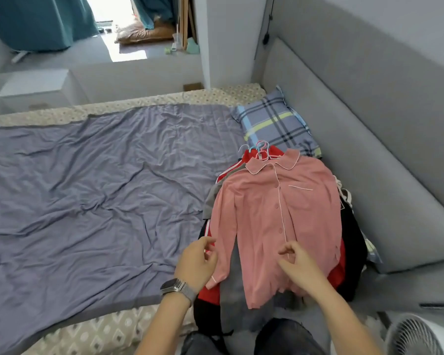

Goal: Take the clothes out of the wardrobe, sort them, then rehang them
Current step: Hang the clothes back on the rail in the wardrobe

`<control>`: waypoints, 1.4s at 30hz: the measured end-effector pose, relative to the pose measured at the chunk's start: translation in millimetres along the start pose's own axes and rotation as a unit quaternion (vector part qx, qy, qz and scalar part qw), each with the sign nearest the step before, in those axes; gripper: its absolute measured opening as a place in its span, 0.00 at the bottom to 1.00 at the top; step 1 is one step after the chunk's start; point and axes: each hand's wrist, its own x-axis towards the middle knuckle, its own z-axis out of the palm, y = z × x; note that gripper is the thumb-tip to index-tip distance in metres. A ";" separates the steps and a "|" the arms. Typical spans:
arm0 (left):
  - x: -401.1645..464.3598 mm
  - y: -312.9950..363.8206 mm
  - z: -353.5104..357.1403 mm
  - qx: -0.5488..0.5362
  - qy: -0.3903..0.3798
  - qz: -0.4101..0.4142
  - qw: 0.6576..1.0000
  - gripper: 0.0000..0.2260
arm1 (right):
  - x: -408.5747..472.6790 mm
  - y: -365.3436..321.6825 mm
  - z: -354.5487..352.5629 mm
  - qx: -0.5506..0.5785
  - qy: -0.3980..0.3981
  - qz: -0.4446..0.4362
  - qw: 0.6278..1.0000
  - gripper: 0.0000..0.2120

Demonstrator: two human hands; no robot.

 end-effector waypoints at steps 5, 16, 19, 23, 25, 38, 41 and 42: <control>42.4 16.8 14.8 -0.028 0.047 -0.028 0.998 0.09 | 52.8 19.3 -36.3 0.031 0.014 0.036 0.999 0.09; 143.2 102.0 77.8 -0.020 0.094 -0.114 0.989 0.09 | 203.0 43.2 -128.2 -0.033 -0.066 -0.023 0.997 0.10; 165.0 114.1 106.7 0.016 0.026 -0.141 0.990 0.13 | 236.6 58.1 -142.5 -0.065 -0.117 -0.033 0.990 0.09; 187.2 124.4 124.2 0.042 0.026 -0.171 0.984 0.15 | 275.4 58.8 -157.4 -0.086 -0.141 -0.048 0.985 0.09; 194.8 126.9 128.7 0.044 0.040 -0.184 0.981 0.14 | 298.6 52.6 -161.8 -0.085 -0.119 -0.069 0.987 0.09; 210.8 131.1 135.1 0.050 0.068 -0.214 0.973 0.13 | 470.2 25.8 -163.7 -0.225 -0.042 -0.064 0.971 0.26; 208.5 127.9 137.0 0.043 0.072 -0.225 0.971 0.13 | 473.0 40.0 -152.3 -0.312 -0.082 -0.068 0.944 0.36; 207.7 127.3 137.9 0.040 0.072 -0.229 0.970 0.13 | 470.2 41.2 -151.3 -0.327 -0.076 -0.071 0.939 0.38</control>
